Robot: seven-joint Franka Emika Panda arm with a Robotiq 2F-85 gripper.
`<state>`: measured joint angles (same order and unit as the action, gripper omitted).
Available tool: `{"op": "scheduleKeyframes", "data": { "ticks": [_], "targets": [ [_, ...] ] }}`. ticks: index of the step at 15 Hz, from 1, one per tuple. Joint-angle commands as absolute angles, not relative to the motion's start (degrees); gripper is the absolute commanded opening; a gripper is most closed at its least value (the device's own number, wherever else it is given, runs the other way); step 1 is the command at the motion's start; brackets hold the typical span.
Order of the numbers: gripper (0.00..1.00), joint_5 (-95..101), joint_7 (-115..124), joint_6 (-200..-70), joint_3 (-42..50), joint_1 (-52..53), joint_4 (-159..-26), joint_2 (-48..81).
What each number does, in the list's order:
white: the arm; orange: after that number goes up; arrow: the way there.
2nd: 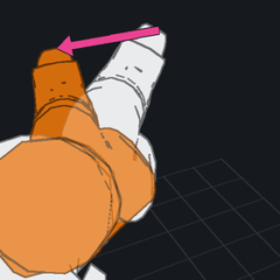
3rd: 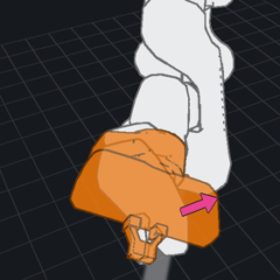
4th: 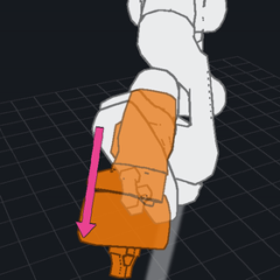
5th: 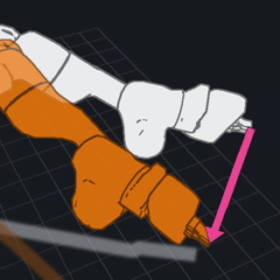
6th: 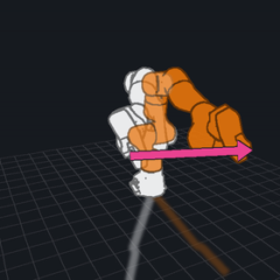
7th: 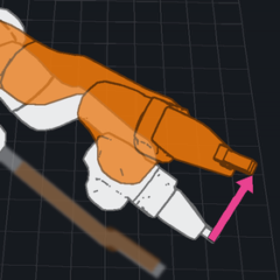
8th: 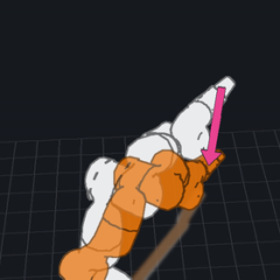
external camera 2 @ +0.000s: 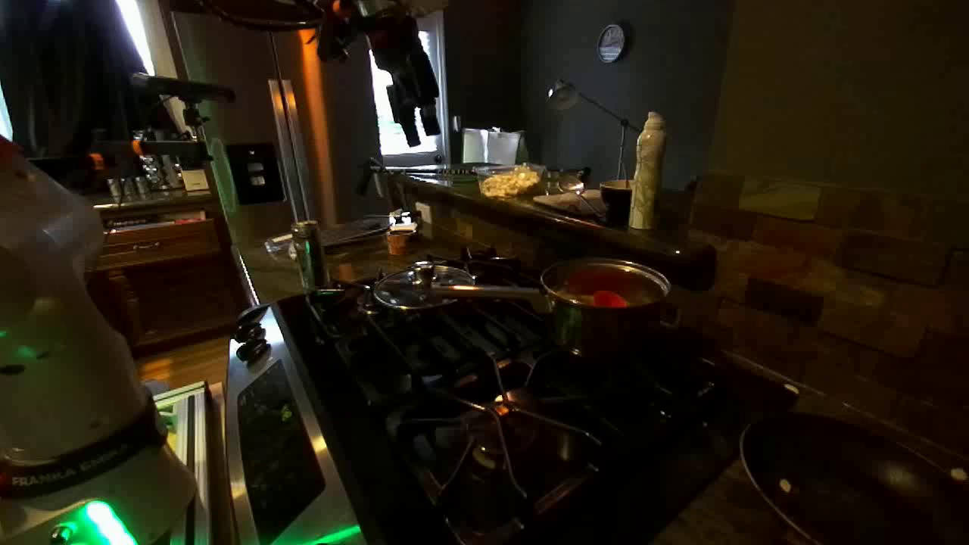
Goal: Move the glass bowl to the bottom part of the table
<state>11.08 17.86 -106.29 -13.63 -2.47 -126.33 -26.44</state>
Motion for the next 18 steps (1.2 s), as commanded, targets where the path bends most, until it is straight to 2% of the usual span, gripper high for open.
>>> {"op": "scheduleKeyframes", "data": {
  "ticks": [1,10,14,18],
  "targets": [
    [1.0,11.7,18.4,-106.0,-12.3,-0.8,-126.2,-26.2],
    [1.0,12.4,19.0,-106.5,-12.2,-1.3,-125.3,-25.5],
    [1.0,10.5,23.1,-110.8,-9.5,-3.3,-114.7,-18.9],
    [1.0,5.2,21.2,-109.7,-6.7,-2.1,-99.9,-8.5]
  ]
}}
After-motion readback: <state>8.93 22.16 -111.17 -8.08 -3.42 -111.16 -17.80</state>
